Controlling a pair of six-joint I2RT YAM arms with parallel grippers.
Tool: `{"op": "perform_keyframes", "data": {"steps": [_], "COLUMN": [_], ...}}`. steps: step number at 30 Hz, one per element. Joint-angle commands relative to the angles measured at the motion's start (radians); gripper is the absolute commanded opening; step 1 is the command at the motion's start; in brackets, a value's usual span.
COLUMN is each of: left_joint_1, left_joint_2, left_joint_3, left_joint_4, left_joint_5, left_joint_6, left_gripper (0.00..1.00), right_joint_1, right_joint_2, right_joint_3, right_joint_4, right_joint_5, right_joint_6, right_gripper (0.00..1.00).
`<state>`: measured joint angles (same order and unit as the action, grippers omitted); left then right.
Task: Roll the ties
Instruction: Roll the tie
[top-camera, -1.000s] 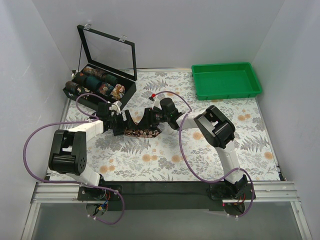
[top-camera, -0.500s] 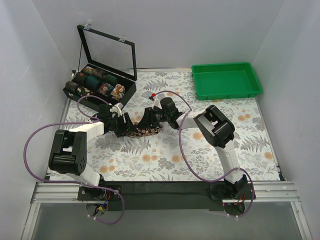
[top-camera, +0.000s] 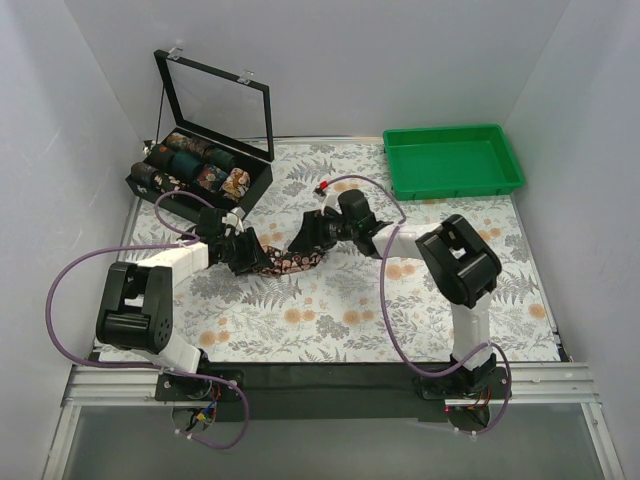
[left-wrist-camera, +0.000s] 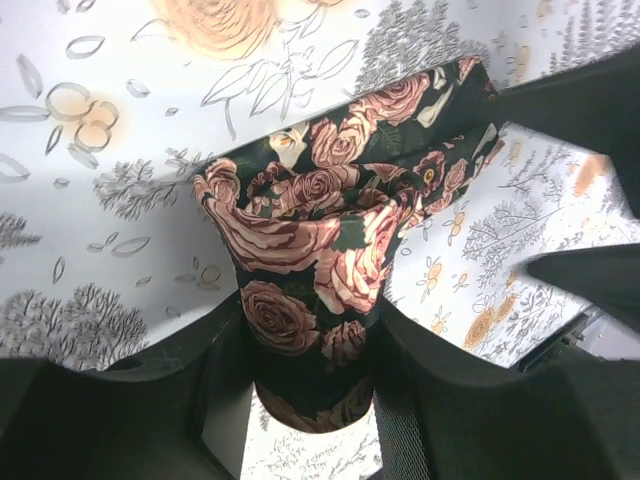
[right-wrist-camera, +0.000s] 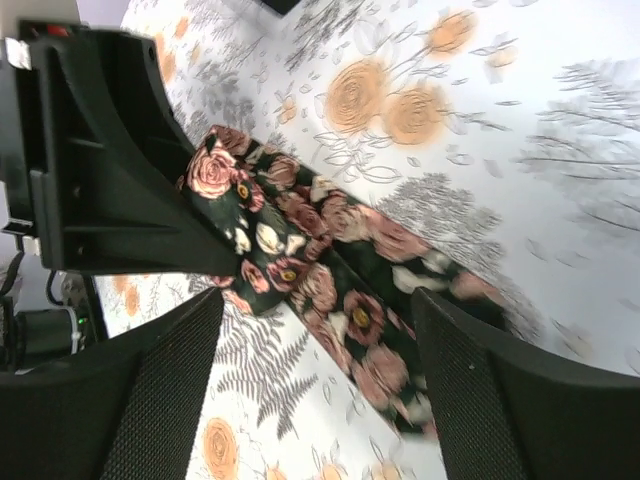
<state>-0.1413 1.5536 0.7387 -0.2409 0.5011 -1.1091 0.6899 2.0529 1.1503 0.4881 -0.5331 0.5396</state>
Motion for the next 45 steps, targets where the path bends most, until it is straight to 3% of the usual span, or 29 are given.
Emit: {"op": "perform_keyframes", "data": {"steps": [1,7,11,19,32,45], "left_joint_1": [-0.006,-0.014,-0.017,-0.017,-0.018,-0.017], "left_joint_2": [-0.044,-0.090,-0.138,-0.145,-0.158,-0.191], "left_joint_3": [0.030,0.062,0.054,0.048,0.018,0.011], "left_joint_4": [-0.127,-0.253,-0.241,-0.222,-0.181,-0.175], "left_joint_5": [-0.122,-0.191,-0.156,-0.145,-0.141,-0.271], "left_joint_6": [-0.012,-0.032,-0.044,-0.041,-0.051,-0.103], "left_gripper": [0.33,0.32,0.32,0.32,0.32,0.32], "right_joint_1": [-0.062,-0.098,-0.098,-0.049,0.010,0.013], "right_joint_2": [-0.166,-0.356,-0.373,-0.251,-0.062,-0.094], "right_joint_3": [-0.058,-0.207,-0.216,-0.114,-0.011,-0.196], "right_joint_4": [-0.081,-0.252,-0.269,-0.249,-0.163,-0.155], "right_joint_5": [0.080,0.235,0.216,0.142,0.139,0.145], "right_joint_6": [-0.102,-0.254,-0.285,-0.296,-0.274,-0.182], "right_gripper": [0.70,0.72,0.69,0.53,0.47,0.06]}}
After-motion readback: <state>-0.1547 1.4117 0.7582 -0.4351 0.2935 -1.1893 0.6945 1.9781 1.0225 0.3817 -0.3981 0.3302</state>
